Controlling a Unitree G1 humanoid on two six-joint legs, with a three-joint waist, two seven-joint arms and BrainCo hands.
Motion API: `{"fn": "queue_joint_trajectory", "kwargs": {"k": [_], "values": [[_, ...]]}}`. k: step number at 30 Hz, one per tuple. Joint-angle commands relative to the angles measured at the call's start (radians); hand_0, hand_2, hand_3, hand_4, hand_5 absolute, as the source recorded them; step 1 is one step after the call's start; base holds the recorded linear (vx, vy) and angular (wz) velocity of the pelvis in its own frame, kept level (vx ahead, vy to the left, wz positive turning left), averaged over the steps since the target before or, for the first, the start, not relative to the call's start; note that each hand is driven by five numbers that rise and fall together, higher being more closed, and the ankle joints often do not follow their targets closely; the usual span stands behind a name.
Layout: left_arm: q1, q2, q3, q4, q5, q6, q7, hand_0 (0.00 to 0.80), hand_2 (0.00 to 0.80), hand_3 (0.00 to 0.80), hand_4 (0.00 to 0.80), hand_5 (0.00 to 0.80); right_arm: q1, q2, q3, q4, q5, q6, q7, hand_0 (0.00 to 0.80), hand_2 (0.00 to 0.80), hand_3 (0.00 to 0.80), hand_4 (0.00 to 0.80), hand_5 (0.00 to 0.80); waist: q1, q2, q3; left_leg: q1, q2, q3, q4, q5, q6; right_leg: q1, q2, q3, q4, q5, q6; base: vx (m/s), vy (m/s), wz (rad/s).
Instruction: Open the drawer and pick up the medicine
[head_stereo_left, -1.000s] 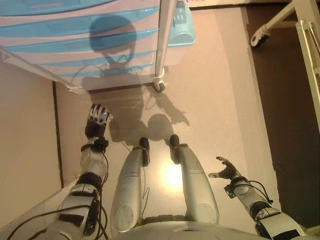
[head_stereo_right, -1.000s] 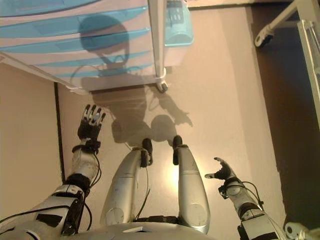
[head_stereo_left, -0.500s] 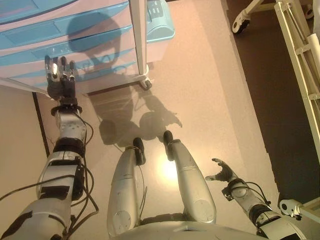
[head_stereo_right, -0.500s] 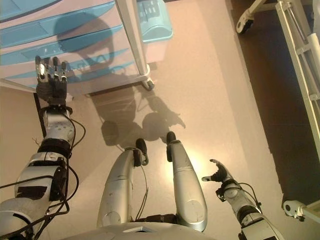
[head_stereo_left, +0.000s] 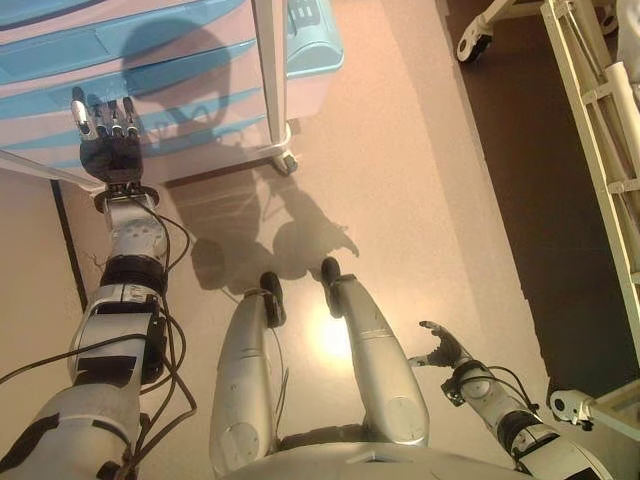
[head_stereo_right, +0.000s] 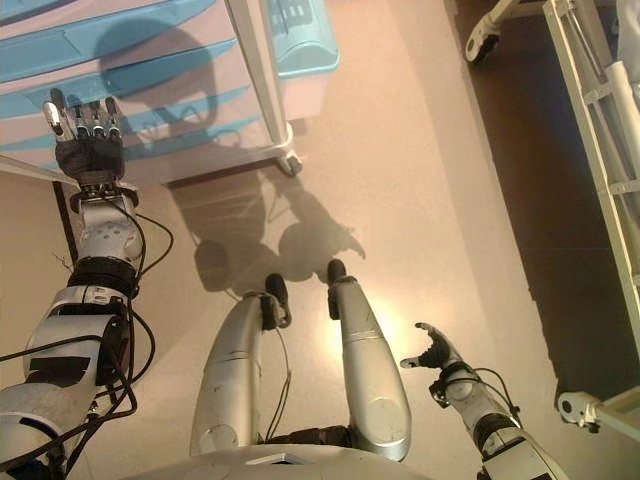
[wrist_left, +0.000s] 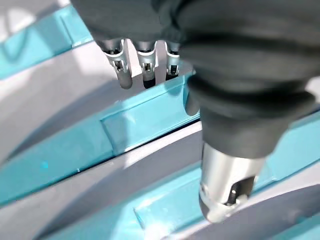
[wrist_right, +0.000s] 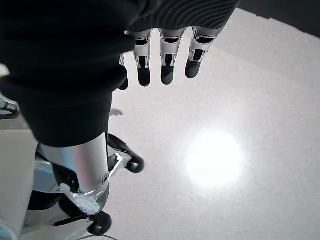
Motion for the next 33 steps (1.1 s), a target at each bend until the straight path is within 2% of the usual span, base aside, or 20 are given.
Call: {"fn": "queue_joint_trajectory", "kwargs": {"k": [1, 2, 3, 5, 6, 7, 11, 16, 18, 19, 20, 22, 25, 26, 29, 33], "values": [[-0.155, 0.081, -0.095, -0.27, -0.045, 0.052, -0.45, 0.562, 0.562, 0.562, 0.562, 0.562, 0.085, -0.061, 0.037, 0.009, 0.012, -0.019, -0.012, 0.0, 0.0, 0.0, 0.0, 0.0, -0.008, 0.037, -0.084, 0.039, -0.058, 0.012, -0.013, -0.102, 0.055, 0.071, 0.022, -0.003, -0.163, 0.075, -0.013, 0.0, 0.0, 0.0], [-0.156, 0.071, -0.104, -0.304, -0.053, 0.054, -0.517, 0.759, 0.759, 0.759, 0.759, 0.759, 0.082, -0.064, 0.036, 0.011, 0.009, -0.021, -0.01, 0.0, 0.0, 0.0, 0.0, 0.0, -0.007, 0.039, -0.085, 0.046, -0.063, 0.012, -0.025, -0.095, 0.053, 0.076, 0.021, -0.001, -0.168, 0.078, -0.013, -0.028, 0.029, 0.04], [-0.16, 0.054, -0.12, -0.353, -0.074, 0.079, -0.618, 0.8, 0.8, 0.8, 0.8, 0.8, 0.077, -0.069, 0.037, 0.008, 0.002, -0.023, -0.006, 0.0, 0.0, 0.0, 0.0, 0.0, -0.007, 0.043, -0.085, 0.054, -0.068, 0.012, -0.036, -0.09, 0.052, 0.083, 0.023, 0.001, -0.171, 0.076, -0.014, -0.027, 0.032, 0.06], [-0.161, 0.042, -0.141, -0.4, -0.083, 0.068, -0.687, 0.8, 0.8, 0.8, 0.8, 0.8, 0.076, -0.077, 0.039, 0.0, -0.006, -0.019, 0.0, 0.0, 0.0, 0.0, 0.0, 0.0, -0.005, 0.049, -0.085, 0.07, -0.074, 0.011, -0.053, -0.084, 0.05, 0.095, 0.024, 0.003, -0.172, 0.074, -0.014, -0.062, 0.017, 0.05], [-0.158, 0.031, -0.154, -0.436, -0.072, 0.048, -0.71, 0.8, 0.8, 0.8, 0.8, 0.8, 0.074, -0.084, 0.041, -0.007, -0.013, -0.017, 0.006, 0.0, 0.0, 0.0, 0.0, 0.0, -0.006, 0.048, -0.082, 0.072, -0.078, 0.02, -0.069, -0.05, 0.05, 0.101, 0.019, 0.001, -0.186, 0.097, -0.019, -0.104, -0.011, -0.01], [-0.153, 0.026, -0.161, -0.455, -0.067, 0.039, -0.729, 0.8, 0.8, 0.8, 0.8, 0.8, 0.074, -0.086, 0.04, -0.011, -0.02, -0.015, 0.01, 0.0, 0.0, 0.0, 0.0, 0.0, -0.004, 0.05, -0.083, 0.084, -0.082, 0.019, -0.08, -0.046, 0.05, 0.112, 0.017, 0.0, -0.191, 0.096, -0.018, -0.107, -0.023, 0.02], [-0.103, 0.024, -0.168, -0.519, -0.022, 0.019, -0.727, 0.8, 0.8, 0.8, 0.8, 0.8, 0.083, -0.095, 0.034, -0.02, -0.043, -0.007, 0.016, 0.0, 0.0, 0.0, 0.0, 0.0, 0.013, 0.067, -0.089, 0.141, -0.098, 0.001, -0.135, -0.021, 0.039, 0.168, 0.008, -0.007, -0.205, 0.079, -0.019, -0.012, -0.047, 0.08], [0.075, 0.031, -0.083, -0.522, -0.055, 0.064, -0.771, 0.8, 0.8, 0.8, 0.8, 0.8, 0.115, -0.086, 0.006, -0.022, -0.087, 0.005, 0.004, 0.0, 0.0, 0.0, 0.0, 0.0, 0.052, 0.099, -0.117, 0.242, -0.118, -0.045, -0.259, 0.031, 0.015, 0.269, -0.022, -0.038, -0.252, 0.047, -0.019, -0.008, -0.097, 0.19], [0.219, 0.016, -0.013, -0.481, -0.143, 0.118, -0.838, 0.8, 0.8, 0.8, 0.8, 0.8, 0.13, -0.072, -0.013, -0.019, -0.113, 0.004, -0.005, 0.0, 0.0, 0.0, 0.0, 0.0, 0.083, 0.109, -0.141, 0.296, -0.118, -0.078, -0.324, 0.057, -0.002, 0.327, -0.038, -0.069, -0.286, 0.033, -0.014, 0.002, -0.135, 0.36], [0.248, 0.009, -0.001, -0.472, -0.154, 0.12, -0.845, 0.8, 0.8, 0.8, 0.8, 0.8, 0.133, -0.07, -0.015, -0.02, -0.115, 0.006, -0.007, 0.0, 0.0, 0.0, 0.0, 0.0, 0.085, 0.111, -0.147, 0.307, -0.118, -0.085, -0.344, 0.07, -0.005, 0.34, -0.042, -0.078, -0.3, 0.038, -0.013, 0.037, -0.145, 0.32], [0.347, -0.029, 0.037, -0.434, -0.169, 0.153, -0.867, 0.8, 0.8, 0.8, 0.8, 0.8, 0.139, -0.057, -0.032, -0.024, -0.127, 0.016, -0.007, 0.0, 0.0, 0.0, 0.0, 0.0, 0.107, 0.115, -0.163, 0.348, -0.117, -0.106, -0.38, 0.076, -0.015, 0.386, -0.052, -0.103, -0.323, 0.025, -0.009, 0.052, -0.15, 0.25], [0.458, -0.078, 0.066, -0.388, -0.18, 0.193, -0.876, 0.8, 0.8, 0.8, 0.8, 0.8, 0.149, -0.046, -0.053, -0.032, -0.17, 0.02, 0.001, 0.0, 0.0, 0.0, 0.0, 0.0, 0.128, 0.12, -0.185, 0.38, -0.116, -0.128, -0.425, 0.101, -0.027, 0.431, -0.064, -0.135, -0.367, 0.031, -0.004, 0.054, -0.163, 0.22], [0.616, -0.158, 0.116, -0.266, -0.134, 0.295, -0.881, 0.8, 0.8, 0.8, 0.8, 0.8, 0.158, -0.029, -0.083, -0.034, -0.208, 0.02, 0.015, 0.0, 0.0, 0.0, 0.0, 0.0, 0.162, 0.13, -0.216, 0.445, -0.107, -0.162, -0.493, 0.124, -0.044, 0.518, -0.072, -0.186, -0.426, 0.025, -0.001, 0.053, -0.162, 0.34], [0.673, -0.187, 0.125, -0.192, -0.1, 0.344, -0.907, 0.8, 0.8, 0.8, 0.8, 0.8, 0.159, -0.022, -0.101, -0.026, -0.223, 0.014, 0.025, 0.0, 0.0, 0.0, 0.0, 0.0, 0.175, 0.132, -0.227, 0.479, -0.103, -0.173, -0.518, 0.125, -0.049, 0.561, -0.074, -0.209, -0.448, 0.018, -0.002, 0.063, -0.167, 0.38], [0.754, -0.242, 0.131, -0.062, -0.008, 0.388, -0.918, 0.8, 0.8, 0.8, 0.8, 0.8, 0.151, -0.016, -0.133, -0.007, -0.252, 0.002, 0.043, 0.0, 0.0, 0.0, 0.0, 0.0, 0.194, 0.135, -0.249, 0.525, -0.094, -0.19, -0.567, 0.144, -0.061, 0.623, -0.073, -0.245, -0.494, 0.02, -0.006, 0.04, -0.137, 0.45], [0.825, -0.275, 0.158, 0.102, 0.127, 0.46, -0.818, 0.8, 0.8, 0.8, 0.8, 0.8, 0.129, -0.031, -0.171, 0.032, -0.284, -0.02, 0.067, 0.0, 0.0, 0.0, 0.0, 0.0, 0.221, 0.132, -0.274, 0.576, -0.087, -0.206, -0.612, 0.157, -0.079, 0.693, -0.072, -0.288, -0.546, 0.018, -0.012, 0.011, -0.109, 0.45]]}}
